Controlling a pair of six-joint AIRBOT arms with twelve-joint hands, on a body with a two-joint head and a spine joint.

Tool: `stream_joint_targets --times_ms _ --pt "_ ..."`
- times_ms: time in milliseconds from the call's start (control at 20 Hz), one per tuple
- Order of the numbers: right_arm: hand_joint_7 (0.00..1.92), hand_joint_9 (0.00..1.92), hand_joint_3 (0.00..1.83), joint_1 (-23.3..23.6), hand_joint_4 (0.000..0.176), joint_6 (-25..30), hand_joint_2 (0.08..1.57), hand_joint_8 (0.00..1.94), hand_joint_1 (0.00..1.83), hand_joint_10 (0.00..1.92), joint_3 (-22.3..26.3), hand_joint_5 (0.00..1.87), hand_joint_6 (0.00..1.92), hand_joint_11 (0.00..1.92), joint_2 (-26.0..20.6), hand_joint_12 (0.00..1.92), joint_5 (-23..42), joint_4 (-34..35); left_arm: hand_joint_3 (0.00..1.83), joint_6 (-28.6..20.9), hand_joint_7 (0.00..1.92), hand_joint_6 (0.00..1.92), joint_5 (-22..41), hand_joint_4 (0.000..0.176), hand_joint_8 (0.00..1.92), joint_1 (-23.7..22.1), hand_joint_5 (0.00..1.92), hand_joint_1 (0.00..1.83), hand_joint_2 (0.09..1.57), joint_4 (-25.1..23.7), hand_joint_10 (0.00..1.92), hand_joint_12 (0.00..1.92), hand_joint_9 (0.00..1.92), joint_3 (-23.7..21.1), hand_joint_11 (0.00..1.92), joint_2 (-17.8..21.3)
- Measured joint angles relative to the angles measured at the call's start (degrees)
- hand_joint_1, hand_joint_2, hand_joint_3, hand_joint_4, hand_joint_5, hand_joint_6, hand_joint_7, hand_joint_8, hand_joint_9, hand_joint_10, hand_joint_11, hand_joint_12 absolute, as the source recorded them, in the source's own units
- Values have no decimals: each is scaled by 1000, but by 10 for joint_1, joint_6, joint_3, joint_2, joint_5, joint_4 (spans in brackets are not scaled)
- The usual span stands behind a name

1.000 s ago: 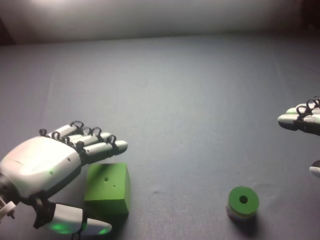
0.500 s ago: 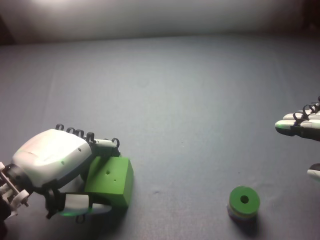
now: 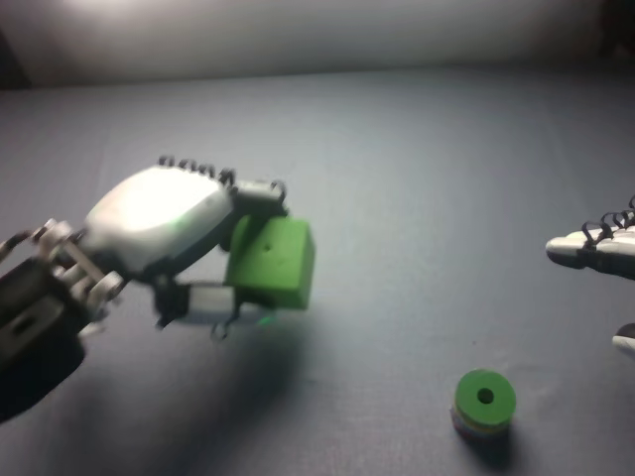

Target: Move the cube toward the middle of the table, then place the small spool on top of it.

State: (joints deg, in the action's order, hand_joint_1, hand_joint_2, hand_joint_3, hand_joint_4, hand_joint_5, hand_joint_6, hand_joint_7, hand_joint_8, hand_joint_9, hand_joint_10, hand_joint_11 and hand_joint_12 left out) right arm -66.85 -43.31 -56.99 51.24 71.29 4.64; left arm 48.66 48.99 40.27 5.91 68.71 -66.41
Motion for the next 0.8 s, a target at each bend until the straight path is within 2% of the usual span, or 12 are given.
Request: stream_joint_targets --times_ms 50,100,150,250,300,400,550,600,650,700,750,800 --pt "451 523 9 0 0 0 1370 0 633 0 -1 316 1 282 1 714 0 1 13 -1 1065 941 -14 0 744 -18 890 1476 1080 -11 934 1384 1085 13 781 -13" --pt "407 482 14 0 0 0 1397 1 579 0 -1 260 0 257 1 693 0 0 3 -3 1073 925 -31 0 728 -34 909 1493 1084 -21 940 1509 1059 26 759 -26" --pt "378 456 15 0 0 0 1423 1 548 0 -1 209 0 228 1 672 0 -2 0 -4 1098 953 -47 0 744 -45 916 1410 1080 -26 1025 1110 1037 38 772 -37" --pt "383 463 4 0 0 0 1434 6 611 9 -2 203 5 233 5 662 -1 -1 0 -8 1096 945 -93 0 753 -71 910 1389 1085 -41 1100 947 1014 68 829 -67" --pt "412 489 0 0 0 0 1431 11 670 14 -2 227 9 253 5 657 -1 -1 0 -10 1135 873 -107 0 844 -80 959 1290 1083 -42 680 1015 1080 77 834 -78" --pt "391 463 7 0 0 0 1453 6 622 3 -4 208 5 229 5 641 0 -3 1 -21 1155 725 -124 0 876 -88 1024 1278 1070 -45 404 1290 1126 98 580 -99" --pt "412 469 0 2 0 0 1454 7 681 9 -7 219 4 236 9 603 0 -3 2 -34 1068 761 -144 0 1040 -92 991 1261 1098 -45 414 1692 1037 115 241 -119" --pt "418 471 0 3 0 0 1453 8 691 8 -8 221 4 239 9 601 0 -4 2 -36 1073 854 -149 0 1024 -94 937 1260 1107 -47 446 1472 1090 120 561 -126" --pt "399 441 0 4 0 0 1462 3 729 2 -8 205 1 211 10 599 -1 -6 5 -36 876 331 -151 0 414 -95 783 1045 1137 -48 254 1271 914 122 436 -129" --pt "396 428 0 6 0 0 1463 2 739 0 -8 204 1 200 12 597 0 -7 1 -36 751 95 -156 0 132 -95 699 887 1139 -49 109 1219 725 125 215 -133" --pt "394 417 0 6 0 0 1461 1 770 1 -8 207 2 192 12 596 0 -8 0 -37 628 18 -165 19 30 -94 582 826 1123 -48 27 1179 571 132 73 -138" --pt "412 445 0 6 0 0 1449 4 792 8 -8 227 4 215 12 590 0 -8 0 -37 491 3 -169 61 5 -94 466 850 1058 -48 5 947 406 136 14 -140"
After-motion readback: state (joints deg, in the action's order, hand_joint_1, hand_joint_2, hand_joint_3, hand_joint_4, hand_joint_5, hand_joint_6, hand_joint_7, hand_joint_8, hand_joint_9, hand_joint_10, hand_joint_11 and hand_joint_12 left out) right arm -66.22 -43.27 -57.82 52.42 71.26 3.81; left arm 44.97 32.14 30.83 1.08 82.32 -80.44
